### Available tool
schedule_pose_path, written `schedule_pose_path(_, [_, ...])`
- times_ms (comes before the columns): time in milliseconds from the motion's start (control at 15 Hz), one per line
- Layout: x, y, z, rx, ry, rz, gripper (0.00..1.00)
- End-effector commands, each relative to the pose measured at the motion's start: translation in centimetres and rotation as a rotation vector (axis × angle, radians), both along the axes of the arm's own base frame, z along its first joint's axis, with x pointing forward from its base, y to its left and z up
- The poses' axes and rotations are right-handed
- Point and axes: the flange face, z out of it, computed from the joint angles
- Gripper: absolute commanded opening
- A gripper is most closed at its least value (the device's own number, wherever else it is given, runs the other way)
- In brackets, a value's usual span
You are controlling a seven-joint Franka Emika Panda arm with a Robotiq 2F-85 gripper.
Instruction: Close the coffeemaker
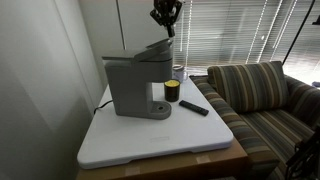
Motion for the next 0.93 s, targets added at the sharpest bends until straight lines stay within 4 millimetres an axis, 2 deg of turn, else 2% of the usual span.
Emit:
schedule_pose_path(0, [-1.2,-0.9,-0.9,0.027,0.034,-0.02,0.0])
schedule_pose_path(333, [-1.8,-1.4,-3.4,0.041,0.058,-0.057,0.0])
schedule_pose_path(867, [-2.2,-1.7,-3.0,0.049,0.012,-0.088,0.0])
